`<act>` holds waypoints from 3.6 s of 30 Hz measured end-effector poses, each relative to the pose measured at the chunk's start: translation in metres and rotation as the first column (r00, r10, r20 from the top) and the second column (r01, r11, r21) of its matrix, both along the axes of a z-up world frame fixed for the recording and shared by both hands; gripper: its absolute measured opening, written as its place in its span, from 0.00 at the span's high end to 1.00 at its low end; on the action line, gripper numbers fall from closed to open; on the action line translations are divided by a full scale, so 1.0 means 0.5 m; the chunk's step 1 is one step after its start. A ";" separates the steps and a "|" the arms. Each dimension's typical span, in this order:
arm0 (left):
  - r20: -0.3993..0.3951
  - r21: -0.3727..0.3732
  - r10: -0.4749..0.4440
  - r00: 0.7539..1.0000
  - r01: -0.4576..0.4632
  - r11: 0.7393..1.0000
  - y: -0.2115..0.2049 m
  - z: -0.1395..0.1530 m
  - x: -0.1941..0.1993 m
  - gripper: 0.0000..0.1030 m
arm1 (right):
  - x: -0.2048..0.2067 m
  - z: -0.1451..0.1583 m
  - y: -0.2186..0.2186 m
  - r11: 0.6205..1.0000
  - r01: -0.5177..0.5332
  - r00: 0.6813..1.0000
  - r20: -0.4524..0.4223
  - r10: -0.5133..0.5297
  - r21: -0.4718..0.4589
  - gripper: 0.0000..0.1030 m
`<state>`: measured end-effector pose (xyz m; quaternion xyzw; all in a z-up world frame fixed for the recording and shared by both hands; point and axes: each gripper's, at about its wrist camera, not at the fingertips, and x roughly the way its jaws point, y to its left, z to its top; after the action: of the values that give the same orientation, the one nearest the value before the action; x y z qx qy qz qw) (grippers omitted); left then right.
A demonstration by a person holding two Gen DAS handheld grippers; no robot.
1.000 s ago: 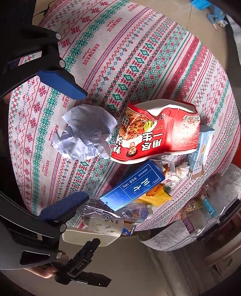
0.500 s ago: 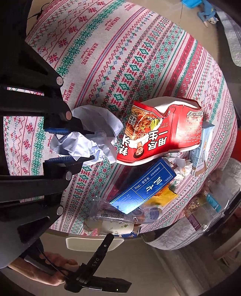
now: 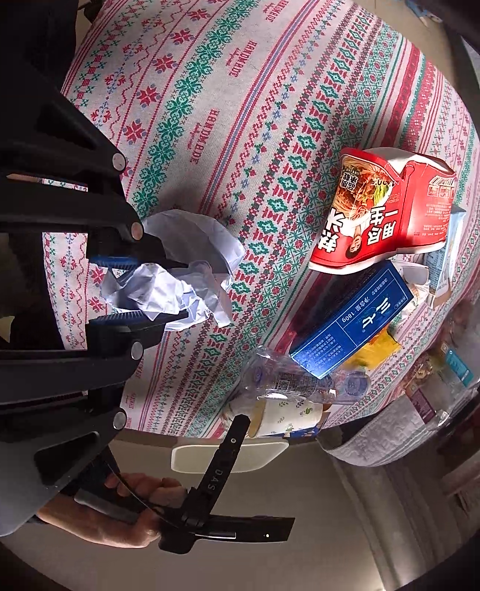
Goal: Collect trash
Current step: 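Grasp the crumpled white paper with the left tool while the right tool grasps the white tissue wrapper, then carry both items over the white bin and open both tools to drop them, then grasp the red noodle-cup box with the left tool while the right tool grasps the blue biscuit box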
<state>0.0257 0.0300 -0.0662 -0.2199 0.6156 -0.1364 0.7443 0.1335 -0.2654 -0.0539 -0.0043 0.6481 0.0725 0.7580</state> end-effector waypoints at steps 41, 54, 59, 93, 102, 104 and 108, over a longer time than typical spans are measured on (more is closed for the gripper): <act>0.118 -0.031 -0.362 0.925 0.368 0.929 -0.739 0.037 0.183 0.31 | -0.140 0.115 -0.562 0.715 0.680 0.709 0.101 -0.698 0.164 0.45; 0.019 0.355 -0.320 0.947 0.293 0.888 -0.450 0.047 0.102 0.24 | -0.091 0.124 -0.443 0.846 0.518 0.836 0.135 -0.533 0.130 0.34; -0.005 0.348 -0.249 0.968 0.236 0.908 -0.279 0.070 0.109 0.21 | -0.058 0.120 -0.353 0.909 0.398 0.904 0.117 -0.411 0.119 0.34; -0.004 0.243 0.113 0.994 -0.108 0.964 0.126 0.008 0.255 0.61 | 0.187 -0.031 -0.059 0.996 0.039 0.998 -0.038 -0.042 -0.075 0.48; 0.025 0.263 0.102 0.994 -0.105 0.959 0.123 0.020 0.245 0.86 | 0.163 -0.024 -0.028 0.993 -0.034 0.999 -0.035 0.030 -0.115 0.49; 0.028 0.275 0.086 0.996 -0.091 0.957 0.116 0.024 0.242 0.87 | 0.156 -0.021 -0.025 0.993 -0.029 0.999 -0.034 0.025 -0.115 0.49; 0.028 0.283 0.069 0.997 -0.074 0.956 0.111 0.022 0.241 0.88 | 0.147 -0.008 -0.022 0.995 -0.026 0.999 -0.026 0.024 -0.093 0.49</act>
<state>0.1463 0.0854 -0.0550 -0.1319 0.6140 -0.0214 0.7779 0.2068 -0.2764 -0.0580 -0.0468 0.6602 0.0519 0.7478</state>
